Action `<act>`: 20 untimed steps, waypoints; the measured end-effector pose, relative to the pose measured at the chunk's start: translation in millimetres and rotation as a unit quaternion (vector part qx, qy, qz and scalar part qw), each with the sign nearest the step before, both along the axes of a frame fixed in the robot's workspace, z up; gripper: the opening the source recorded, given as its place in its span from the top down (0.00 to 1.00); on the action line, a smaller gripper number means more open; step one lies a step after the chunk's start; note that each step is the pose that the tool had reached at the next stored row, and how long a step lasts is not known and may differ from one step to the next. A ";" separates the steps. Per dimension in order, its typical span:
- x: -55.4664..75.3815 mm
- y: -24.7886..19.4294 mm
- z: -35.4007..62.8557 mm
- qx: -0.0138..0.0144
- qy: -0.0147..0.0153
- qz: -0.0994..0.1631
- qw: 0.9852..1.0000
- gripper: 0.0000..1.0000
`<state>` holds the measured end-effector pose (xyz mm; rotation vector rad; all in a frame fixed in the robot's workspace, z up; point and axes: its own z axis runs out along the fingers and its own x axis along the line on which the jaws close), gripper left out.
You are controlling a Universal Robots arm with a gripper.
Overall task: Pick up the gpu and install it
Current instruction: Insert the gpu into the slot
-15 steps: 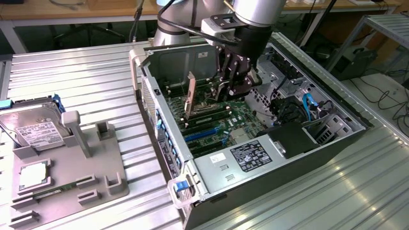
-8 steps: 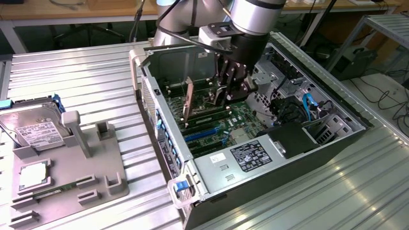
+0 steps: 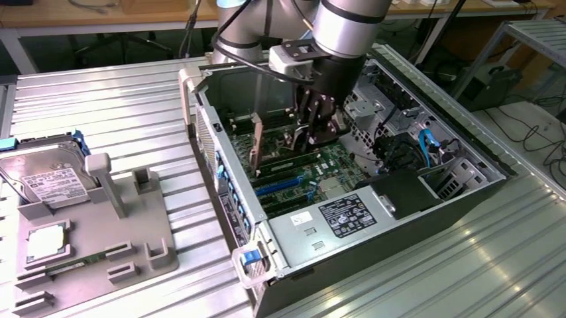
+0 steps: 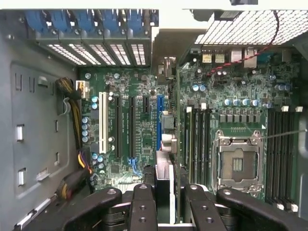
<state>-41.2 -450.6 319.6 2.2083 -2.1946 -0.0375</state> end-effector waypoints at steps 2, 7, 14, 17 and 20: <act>-0.8 0.0 -2.7 0.000 -0.002 0.000 1.000 0.72; -2.4 0.3 -9.9 0.000 -0.005 0.000 1.000 0.72; -5.5 0.3 -20.8 0.000 -0.010 -0.013 1.000 0.72; -8.8 0.5 -27.6 0.000 -0.010 -0.020 1.000 0.72; -13.0 0.5 -31.3 0.000 -0.010 -0.020 1.000 0.72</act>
